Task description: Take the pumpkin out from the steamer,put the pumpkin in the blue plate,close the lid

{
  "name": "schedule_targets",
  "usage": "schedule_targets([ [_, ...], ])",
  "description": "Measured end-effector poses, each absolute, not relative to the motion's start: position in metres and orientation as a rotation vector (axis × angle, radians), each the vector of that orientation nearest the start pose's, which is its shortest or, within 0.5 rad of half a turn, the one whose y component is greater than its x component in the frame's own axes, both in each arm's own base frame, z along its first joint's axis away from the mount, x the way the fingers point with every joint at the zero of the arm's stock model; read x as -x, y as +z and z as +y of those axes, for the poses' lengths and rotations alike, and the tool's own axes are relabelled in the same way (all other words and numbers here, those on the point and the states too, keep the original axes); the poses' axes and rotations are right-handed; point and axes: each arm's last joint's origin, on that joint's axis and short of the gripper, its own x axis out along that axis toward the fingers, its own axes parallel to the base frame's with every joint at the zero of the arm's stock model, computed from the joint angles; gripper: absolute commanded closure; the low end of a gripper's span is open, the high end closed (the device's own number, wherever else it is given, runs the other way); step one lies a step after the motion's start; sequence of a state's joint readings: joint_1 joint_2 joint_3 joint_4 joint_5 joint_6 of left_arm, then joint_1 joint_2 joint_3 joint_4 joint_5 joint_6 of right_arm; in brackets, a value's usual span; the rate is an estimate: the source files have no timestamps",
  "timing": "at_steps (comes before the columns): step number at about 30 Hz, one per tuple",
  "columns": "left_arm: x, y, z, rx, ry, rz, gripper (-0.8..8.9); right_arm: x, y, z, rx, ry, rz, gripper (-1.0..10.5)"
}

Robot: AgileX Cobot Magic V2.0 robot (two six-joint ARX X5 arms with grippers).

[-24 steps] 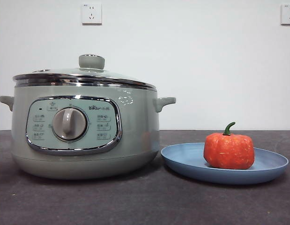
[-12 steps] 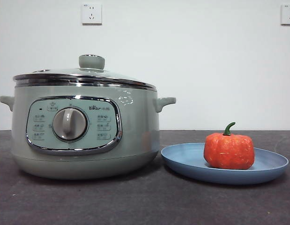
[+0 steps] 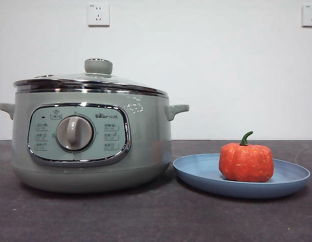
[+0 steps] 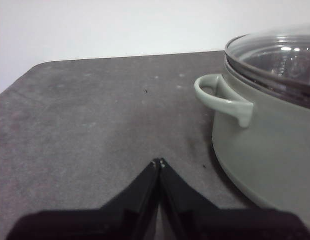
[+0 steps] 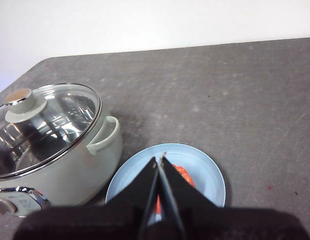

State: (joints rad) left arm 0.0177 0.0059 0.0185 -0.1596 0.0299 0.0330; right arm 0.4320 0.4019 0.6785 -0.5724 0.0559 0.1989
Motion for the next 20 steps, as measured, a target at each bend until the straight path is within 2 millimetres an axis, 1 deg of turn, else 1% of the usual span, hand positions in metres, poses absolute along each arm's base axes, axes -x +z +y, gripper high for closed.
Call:
schedule_targets([
  [3, -0.0955, 0.1518, 0.0008, -0.029, -0.015, 0.170, 8.17, -0.0813, 0.3032, 0.0357, -0.123, 0.343, 0.325, 9.6],
  [20, -0.0955, 0.1518, 0.0008, -0.028, -0.015, 0.170, 8.17, -0.0813, 0.3032, 0.0357, -0.123, 0.343, 0.325, 9.6],
])
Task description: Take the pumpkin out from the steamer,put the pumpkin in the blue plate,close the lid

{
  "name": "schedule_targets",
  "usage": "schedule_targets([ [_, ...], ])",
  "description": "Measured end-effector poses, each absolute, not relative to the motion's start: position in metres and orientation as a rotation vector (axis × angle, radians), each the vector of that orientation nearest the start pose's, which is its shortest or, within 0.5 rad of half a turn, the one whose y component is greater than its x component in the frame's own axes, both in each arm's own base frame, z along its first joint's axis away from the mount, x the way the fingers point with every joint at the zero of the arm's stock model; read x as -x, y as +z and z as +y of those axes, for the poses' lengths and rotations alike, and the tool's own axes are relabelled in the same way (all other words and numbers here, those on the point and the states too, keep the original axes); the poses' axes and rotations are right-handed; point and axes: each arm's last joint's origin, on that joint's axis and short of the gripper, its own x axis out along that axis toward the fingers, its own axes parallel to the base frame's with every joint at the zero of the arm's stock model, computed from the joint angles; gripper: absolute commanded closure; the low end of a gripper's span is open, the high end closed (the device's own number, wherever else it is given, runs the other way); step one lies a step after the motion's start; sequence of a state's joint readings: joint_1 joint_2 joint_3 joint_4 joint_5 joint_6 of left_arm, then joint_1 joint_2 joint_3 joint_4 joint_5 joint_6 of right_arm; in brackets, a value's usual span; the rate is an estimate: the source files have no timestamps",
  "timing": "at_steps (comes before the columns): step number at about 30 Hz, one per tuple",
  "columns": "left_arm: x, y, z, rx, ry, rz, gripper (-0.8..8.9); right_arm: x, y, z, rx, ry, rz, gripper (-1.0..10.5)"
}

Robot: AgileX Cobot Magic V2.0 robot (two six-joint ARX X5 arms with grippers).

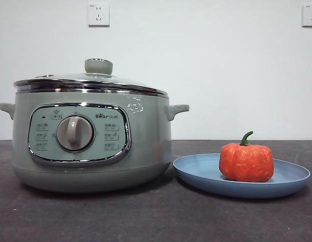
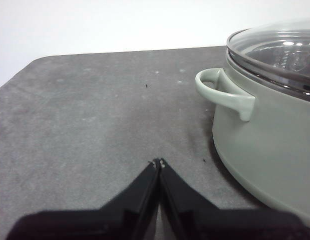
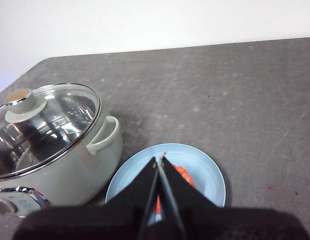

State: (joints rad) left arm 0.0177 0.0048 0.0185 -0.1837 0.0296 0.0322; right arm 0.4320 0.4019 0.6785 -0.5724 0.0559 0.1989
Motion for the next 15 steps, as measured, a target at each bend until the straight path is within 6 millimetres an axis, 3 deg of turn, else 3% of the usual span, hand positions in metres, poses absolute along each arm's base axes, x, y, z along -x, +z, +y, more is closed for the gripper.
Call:
schedule_targets([
  [10, -0.0955, 0.1518, 0.0008, -0.029, -0.015, 0.170, 8.17, -0.0813, 0.3031, 0.0357, -0.121, 0.343, 0.325, 9.6],
  [15, -0.0955, 0.1518, 0.0008, -0.028, -0.015, 0.170, 8.17, -0.0766, 0.2995, 0.0318, -0.036, 0.326, 0.293, 9.6],
])
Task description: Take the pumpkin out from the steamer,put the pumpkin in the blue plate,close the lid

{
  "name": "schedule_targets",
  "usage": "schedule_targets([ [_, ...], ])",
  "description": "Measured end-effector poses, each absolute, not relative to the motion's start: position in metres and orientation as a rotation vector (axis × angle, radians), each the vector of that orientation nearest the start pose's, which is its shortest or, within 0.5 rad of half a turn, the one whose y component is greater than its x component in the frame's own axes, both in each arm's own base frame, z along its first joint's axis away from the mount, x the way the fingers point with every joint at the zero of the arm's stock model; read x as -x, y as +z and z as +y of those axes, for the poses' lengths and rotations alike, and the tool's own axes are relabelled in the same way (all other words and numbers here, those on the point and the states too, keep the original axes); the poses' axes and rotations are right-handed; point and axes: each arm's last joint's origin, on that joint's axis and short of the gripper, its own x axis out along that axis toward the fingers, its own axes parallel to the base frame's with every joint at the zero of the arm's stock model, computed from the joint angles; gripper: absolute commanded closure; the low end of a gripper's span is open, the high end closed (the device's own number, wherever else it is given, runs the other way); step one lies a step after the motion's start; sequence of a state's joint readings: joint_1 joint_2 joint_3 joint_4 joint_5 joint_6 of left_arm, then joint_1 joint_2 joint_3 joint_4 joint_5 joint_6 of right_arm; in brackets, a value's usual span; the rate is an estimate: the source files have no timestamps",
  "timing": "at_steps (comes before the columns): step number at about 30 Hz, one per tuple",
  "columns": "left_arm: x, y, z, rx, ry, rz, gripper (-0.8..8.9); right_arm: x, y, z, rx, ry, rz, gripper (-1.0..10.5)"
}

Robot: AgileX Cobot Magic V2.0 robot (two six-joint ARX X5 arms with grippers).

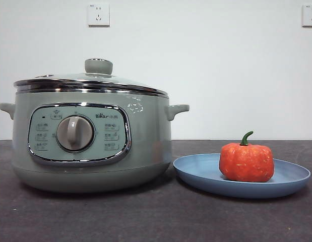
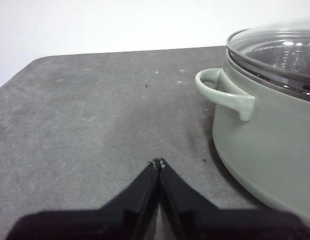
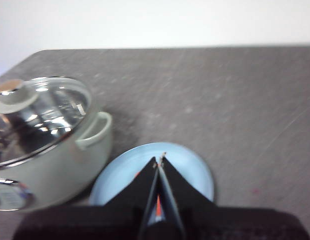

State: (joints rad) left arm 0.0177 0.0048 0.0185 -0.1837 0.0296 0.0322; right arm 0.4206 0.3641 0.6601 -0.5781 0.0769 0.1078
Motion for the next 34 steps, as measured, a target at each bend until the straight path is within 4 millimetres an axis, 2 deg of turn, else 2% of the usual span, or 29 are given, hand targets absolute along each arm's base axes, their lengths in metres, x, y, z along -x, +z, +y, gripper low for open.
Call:
schedule_targets([
  [4, -0.095, 0.152, 0.001, -0.028, -0.015, 0.170, 8.17, -0.073, 0.279, 0.023, 0.051, 0.270, 0.191, 9.6],
  [8, -0.095, 0.152, 0.001, -0.028, -0.015, 0.170, 8.17, -0.079, 0.239, 0.015, 0.066, 0.176, 0.136, 9.6],
  [15, -0.095, 0.152, 0.001, -0.028, -0.015, 0.170, 8.17, -0.091, 0.173, 0.008, 0.023, 0.070, 0.173, 9.6],
  [18, -0.095, 0.152, 0.001, -0.028, -0.015, 0.170, 8.17, -0.093, 0.156, 0.008, 0.006, 0.065, 0.205, 9.6],
  [34, -0.095, 0.152, 0.001, -0.028, -0.015, 0.170, 8.17, -0.093, 0.153, 0.008, -0.029, 0.059, 0.204, 9.6],
])
